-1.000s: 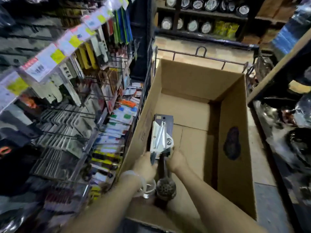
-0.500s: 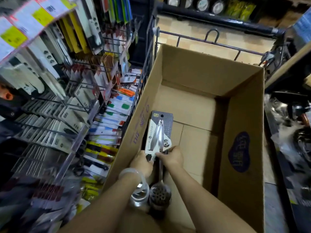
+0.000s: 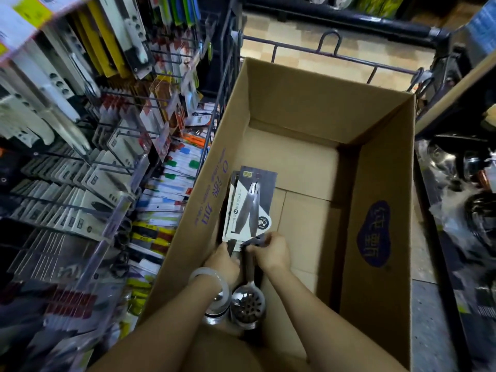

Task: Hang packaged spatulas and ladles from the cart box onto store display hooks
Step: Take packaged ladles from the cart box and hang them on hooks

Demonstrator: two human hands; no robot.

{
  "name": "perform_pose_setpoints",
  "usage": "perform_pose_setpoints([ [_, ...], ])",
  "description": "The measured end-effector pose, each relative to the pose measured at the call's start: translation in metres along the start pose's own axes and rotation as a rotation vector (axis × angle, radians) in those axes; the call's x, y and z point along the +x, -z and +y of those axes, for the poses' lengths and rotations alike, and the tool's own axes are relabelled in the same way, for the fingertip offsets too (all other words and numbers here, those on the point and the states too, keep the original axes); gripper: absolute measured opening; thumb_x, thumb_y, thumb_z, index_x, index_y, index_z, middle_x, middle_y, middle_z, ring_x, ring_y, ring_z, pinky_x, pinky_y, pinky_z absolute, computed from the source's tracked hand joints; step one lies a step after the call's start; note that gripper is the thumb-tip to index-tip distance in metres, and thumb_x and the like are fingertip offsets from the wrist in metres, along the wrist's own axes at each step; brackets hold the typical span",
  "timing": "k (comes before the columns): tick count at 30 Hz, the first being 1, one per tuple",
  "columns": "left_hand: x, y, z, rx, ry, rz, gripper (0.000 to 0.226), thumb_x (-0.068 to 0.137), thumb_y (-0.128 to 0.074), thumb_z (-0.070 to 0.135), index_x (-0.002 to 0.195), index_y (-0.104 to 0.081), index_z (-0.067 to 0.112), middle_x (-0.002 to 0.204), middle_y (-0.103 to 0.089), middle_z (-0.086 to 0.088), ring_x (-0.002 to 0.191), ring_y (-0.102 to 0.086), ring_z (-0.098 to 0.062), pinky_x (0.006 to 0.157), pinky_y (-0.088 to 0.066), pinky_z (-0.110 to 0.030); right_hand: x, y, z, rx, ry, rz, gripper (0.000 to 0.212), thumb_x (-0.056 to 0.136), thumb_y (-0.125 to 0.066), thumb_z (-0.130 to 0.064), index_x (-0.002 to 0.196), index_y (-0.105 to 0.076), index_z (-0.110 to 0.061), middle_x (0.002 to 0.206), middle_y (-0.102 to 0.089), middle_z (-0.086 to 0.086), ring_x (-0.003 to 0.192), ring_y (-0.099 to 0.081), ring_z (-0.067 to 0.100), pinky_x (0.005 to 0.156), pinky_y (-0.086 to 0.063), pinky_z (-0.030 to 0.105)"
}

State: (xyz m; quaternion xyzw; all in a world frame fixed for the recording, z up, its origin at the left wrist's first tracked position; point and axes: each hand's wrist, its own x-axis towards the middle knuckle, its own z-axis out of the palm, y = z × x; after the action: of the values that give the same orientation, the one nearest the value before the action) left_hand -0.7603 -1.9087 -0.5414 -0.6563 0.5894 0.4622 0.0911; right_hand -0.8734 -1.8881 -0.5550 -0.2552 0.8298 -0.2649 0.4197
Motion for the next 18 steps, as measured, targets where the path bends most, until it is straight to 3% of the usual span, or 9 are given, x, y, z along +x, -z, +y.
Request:
perform_pose_setpoints([
  [3, -0.005, 0.004, 0.002, -0.051, -0.039, 0.039, 0.038, 0.092, -0.047, 0.025, 0.126, -0.042, 0.011, 0.127, -0.052, -0.014, 0.115, -0.052, -0.032, 0.095, -0.042, -0.037, -0.010, 0.009, -0.001, 0.309, 0.011, -0.244, 0.032, 0.076, -0.069, 0.006, 0.066, -0.043, -0.008, 0.069, -0.045, 0.008, 0.062, -0.041, 0.015, 0.058, -0.037, 0.026],
  [6, -0.012, 0.013, 0.004, -0.146, -0.123, 0.084, 0.031, 0.095, -0.042, 0.030, 0.119, -0.048, 0.010, 0.123, -0.056, -0.014, 0.112, -0.053, -0.031, 0.091, -0.041, -0.036, -0.014, 0.028, -0.012, 0.346, 0.082, -0.393, 0.007, 0.083, -0.060, 0.007, 0.081, -0.054, 0.010, 0.068, -0.044, 0.008, 0.057, -0.040, 0.013, 0.052, -0.038, 0.021],
  [8, -0.016, 0.021, 0.007, -0.259, -0.205, 0.122, 0.022, 0.096, -0.040, 0.023, 0.108, -0.054, 0.011, 0.108, -0.063, -0.013, 0.103, -0.057, -0.031, 0.086, -0.044, -0.037, -0.015, 0.041, -0.028, 0.359, 0.133, -0.405, 0.008, 0.085, -0.059, 0.005, 0.092, -0.058, 0.006, 0.067, -0.050, 0.006, 0.055, -0.047, 0.010, 0.051, -0.043, 0.016],
  [12, -0.026, 0.039, 0.016, -0.543, -0.299, 0.218, 0.029, 0.097, -0.038, 0.012, 0.075, -0.054, 0.023, 0.065, -0.060, 0.001, 0.073, -0.062, -0.020, 0.069, -0.043, -0.029, -0.014, 0.060, -0.059, 0.480, 0.168, -0.439, 0.016, 0.084, -0.063, -0.001, 0.073, -0.057, -0.012, 0.060, -0.062, -0.005, 0.054, -0.059, 0.005, 0.053, -0.052, 0.016],
  [14, -0.031, 0.045, 0.018, -0.614, -0.315, 0.252, 0.032, 0.097, -0.036, 0.011, 0.074, -0.054, 0.024, 0.062, -0.057, -0.001, 0.063, -0.057, -0.011, 0.058, -0.043, -0.025, -0.010, 0.067, -0.057, 0.705, 0.088, -0.463, 0.010, 0.087, -0.060, -0.007, 0.079, -0.060, -0.011, 0.066, -0.068, -0.002, 0.058, -0.064, 0.008, 0.056, -0.056, 0.019],
  [16, -0.035, 0.047, 0.016, -0.703, -0.303, 0.276, 0.031, 0.097, -0.036, 0.011, 0.075, -0.055, 0.023, 0.062, -0.056, -0.003, 0.062, -0.055, -0.011, 0.044, -0.045, -0.019, -0.004, 0.064, -0.043, 0.807, -0.038, -0.377, 0.007, 0.090, -0.057, -0.012, 0.084, -0.060, -0.010, 0.071, -0.066, 0.002, 0.059, -0.062, 0.011, 0.052, -0.055, 0.020],
  [18, -0.037, 0.049, 0.010, -0.732, -0.298, 0.295, 0.031, 0.097, -0.037, 0.010, 0.075, -0.055, 0.022, 0.062, -0.056, -0.003, 0.063, -0.055, -0.011, 0.044, -0.045, -0.013, 0.000, 0.046, -0.022, 0.570, -0.118, -0.221, 0.014, 0.089, -0.061, -0.013, 0.076, -0.055, -0.010, 0.067, -0.058, 0.005, 0.050, -0.052, 0.009, 0.043, -0.045, 0.016],
])
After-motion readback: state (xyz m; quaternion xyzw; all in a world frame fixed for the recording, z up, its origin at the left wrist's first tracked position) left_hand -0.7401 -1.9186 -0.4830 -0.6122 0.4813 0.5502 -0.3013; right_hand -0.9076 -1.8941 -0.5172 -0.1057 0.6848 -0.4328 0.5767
